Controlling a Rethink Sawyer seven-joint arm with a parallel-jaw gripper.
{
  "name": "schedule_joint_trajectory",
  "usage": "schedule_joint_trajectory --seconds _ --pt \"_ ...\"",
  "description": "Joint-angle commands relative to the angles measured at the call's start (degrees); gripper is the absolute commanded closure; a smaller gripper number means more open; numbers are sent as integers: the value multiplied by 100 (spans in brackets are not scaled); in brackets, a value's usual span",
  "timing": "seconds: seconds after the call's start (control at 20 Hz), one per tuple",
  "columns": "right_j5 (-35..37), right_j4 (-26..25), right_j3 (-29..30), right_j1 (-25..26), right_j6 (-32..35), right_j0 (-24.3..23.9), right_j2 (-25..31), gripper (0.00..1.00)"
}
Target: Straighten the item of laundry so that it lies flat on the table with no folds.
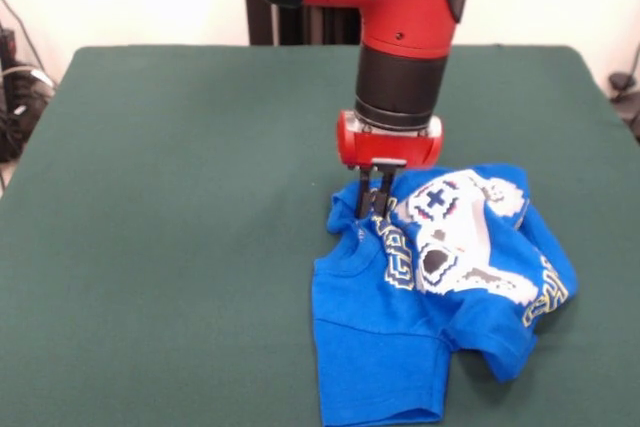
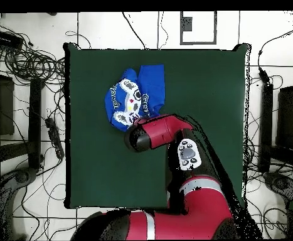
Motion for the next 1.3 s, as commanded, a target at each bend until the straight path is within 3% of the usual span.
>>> schedule_joint_trajectory --seconds 0.05,0.45,0.55,0.8,1.05,1.3 --pt "-285 233 22 314 800 116 14 100" --pt "-222 195 21 209 682 233 -54 100" --pt "-20 352 169 61 735 230 -16 100" --pt "905 980 654 -641 1321 644 -548 100" --pt "711 1068 777 -758 450 90 -140 100" --pt "464 943 1243 -769 -416 -1100 535 100"
